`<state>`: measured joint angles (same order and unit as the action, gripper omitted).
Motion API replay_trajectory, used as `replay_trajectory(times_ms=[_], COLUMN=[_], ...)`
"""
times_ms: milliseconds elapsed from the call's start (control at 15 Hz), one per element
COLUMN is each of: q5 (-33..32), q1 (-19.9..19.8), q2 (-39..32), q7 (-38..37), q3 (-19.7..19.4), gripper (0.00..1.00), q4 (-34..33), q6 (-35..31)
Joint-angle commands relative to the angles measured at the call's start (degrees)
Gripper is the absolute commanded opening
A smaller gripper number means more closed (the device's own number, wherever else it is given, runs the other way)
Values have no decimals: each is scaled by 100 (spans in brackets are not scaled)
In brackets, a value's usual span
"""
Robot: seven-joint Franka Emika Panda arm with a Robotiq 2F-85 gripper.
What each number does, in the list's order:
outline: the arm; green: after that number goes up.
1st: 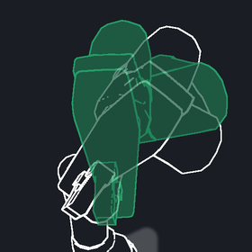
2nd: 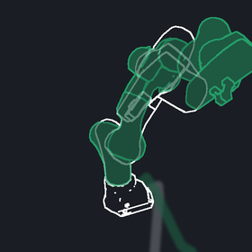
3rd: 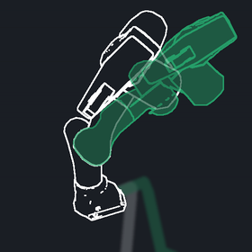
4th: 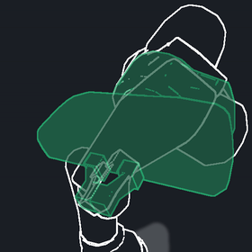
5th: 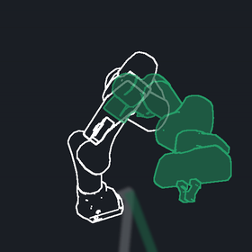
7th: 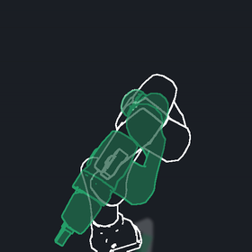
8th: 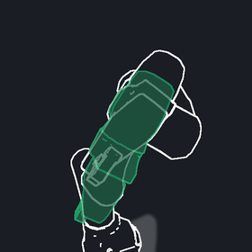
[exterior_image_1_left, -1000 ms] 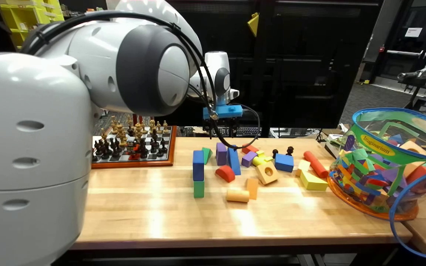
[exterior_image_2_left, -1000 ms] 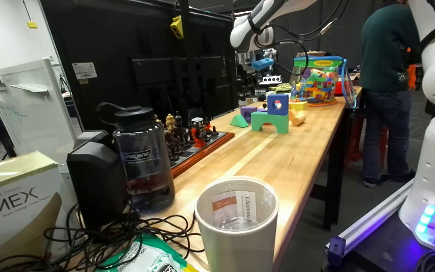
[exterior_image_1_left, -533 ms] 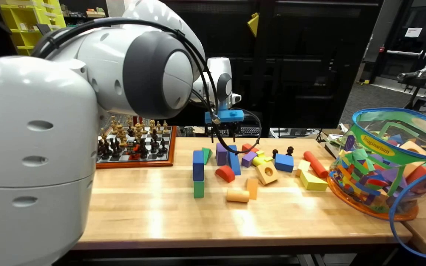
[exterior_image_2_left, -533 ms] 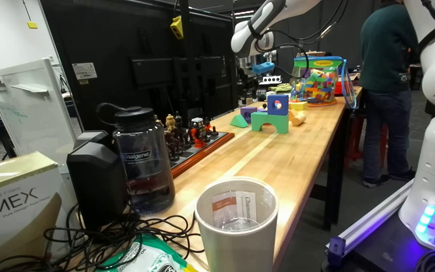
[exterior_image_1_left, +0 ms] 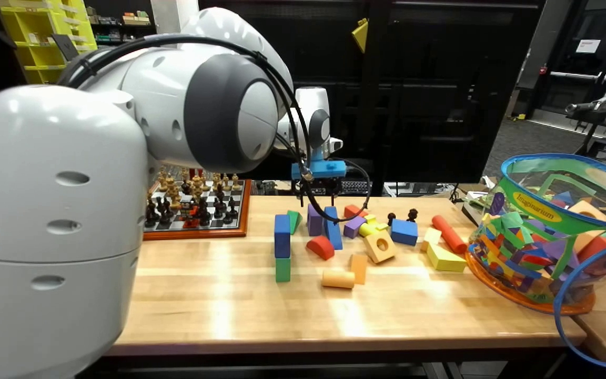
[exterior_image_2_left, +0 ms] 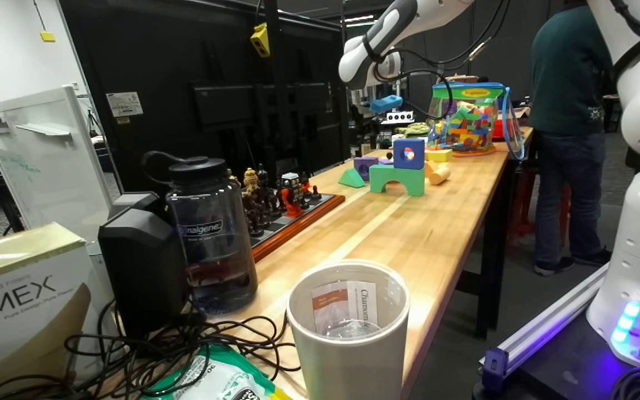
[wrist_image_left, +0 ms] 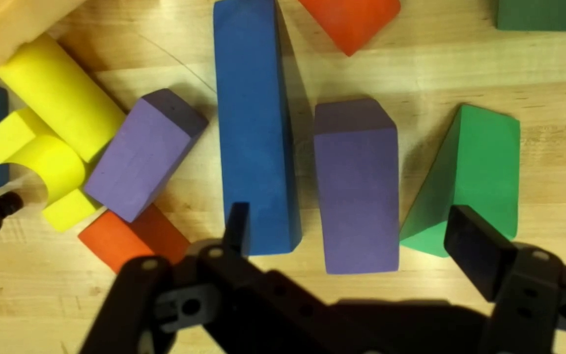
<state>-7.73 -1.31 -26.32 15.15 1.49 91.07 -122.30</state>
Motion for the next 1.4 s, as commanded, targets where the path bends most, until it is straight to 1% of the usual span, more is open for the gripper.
replay_trajectory(times_ms=[0, 800, 867, 933, 1000, 1133, 1200, 1333], q5=[-23, 34, 47, 42, 43, 52, 54, 61], q1=[44, 22, 14, 16, 12, 6, 4, -2], q2=[-165, -421, -431, -427, -413, -413, -413, -425], q7=[-66, -78, -71, -81, -83, -82, -83, -77], q3=[-27, -18, -14, -18, -19, -15, -14, -12], gripper=[100, 100, 75, 74, 69, 53, 44, 30], q4=[-214, -489, -500, -497, -483, -490, -486, -493], q6=[66, 87, 84, 74, 51, 37, 32, 35])
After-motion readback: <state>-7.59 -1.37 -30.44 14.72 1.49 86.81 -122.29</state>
